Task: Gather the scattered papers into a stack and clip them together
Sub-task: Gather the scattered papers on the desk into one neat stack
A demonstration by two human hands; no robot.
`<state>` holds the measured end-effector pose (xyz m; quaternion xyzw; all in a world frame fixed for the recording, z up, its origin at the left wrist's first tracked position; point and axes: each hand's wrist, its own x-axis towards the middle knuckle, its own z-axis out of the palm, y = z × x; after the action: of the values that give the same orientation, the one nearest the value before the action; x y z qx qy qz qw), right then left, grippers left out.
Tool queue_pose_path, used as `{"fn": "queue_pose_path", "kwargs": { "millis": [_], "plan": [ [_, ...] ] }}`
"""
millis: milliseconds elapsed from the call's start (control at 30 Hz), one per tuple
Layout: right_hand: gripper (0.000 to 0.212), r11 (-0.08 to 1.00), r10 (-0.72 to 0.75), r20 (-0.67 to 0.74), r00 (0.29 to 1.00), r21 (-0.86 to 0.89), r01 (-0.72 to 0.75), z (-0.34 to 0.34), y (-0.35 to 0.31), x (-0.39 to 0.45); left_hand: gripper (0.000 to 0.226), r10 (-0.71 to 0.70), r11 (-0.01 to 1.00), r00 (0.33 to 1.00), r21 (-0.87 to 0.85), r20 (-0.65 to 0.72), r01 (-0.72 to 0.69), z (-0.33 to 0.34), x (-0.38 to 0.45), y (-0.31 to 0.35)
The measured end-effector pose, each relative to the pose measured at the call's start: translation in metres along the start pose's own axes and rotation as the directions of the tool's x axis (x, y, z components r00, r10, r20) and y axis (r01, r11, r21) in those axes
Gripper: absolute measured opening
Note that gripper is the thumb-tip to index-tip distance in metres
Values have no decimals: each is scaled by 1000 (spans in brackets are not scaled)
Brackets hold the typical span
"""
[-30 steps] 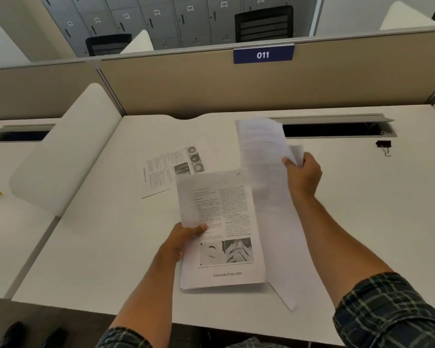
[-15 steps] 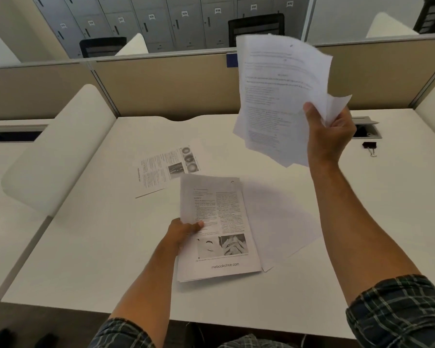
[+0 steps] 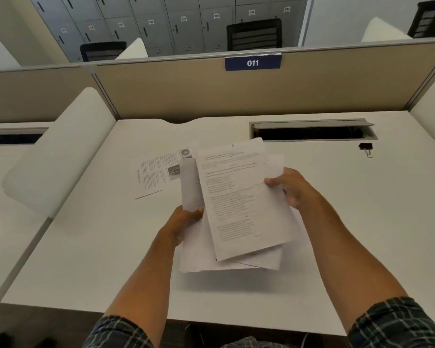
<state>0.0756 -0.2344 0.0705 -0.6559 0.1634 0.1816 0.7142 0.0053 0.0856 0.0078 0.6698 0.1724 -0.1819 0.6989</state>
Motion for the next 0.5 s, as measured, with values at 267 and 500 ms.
{"fn": "queue_pose_path", "kwargs": {
  "millis": [267, 500],
  "plan": [
    [42, 992, -109, -11, 994, -62, 108, 14, 14, -11, 13, -37, 993, 998, -107, 53, 42, 8, -5, 10],
    [46, 974, -10, 125, 992, 227, -18, 23, 33, -25, 27, -32, 999, 994, -37, -108, 29, 30, -4, 18]
  ]
}}
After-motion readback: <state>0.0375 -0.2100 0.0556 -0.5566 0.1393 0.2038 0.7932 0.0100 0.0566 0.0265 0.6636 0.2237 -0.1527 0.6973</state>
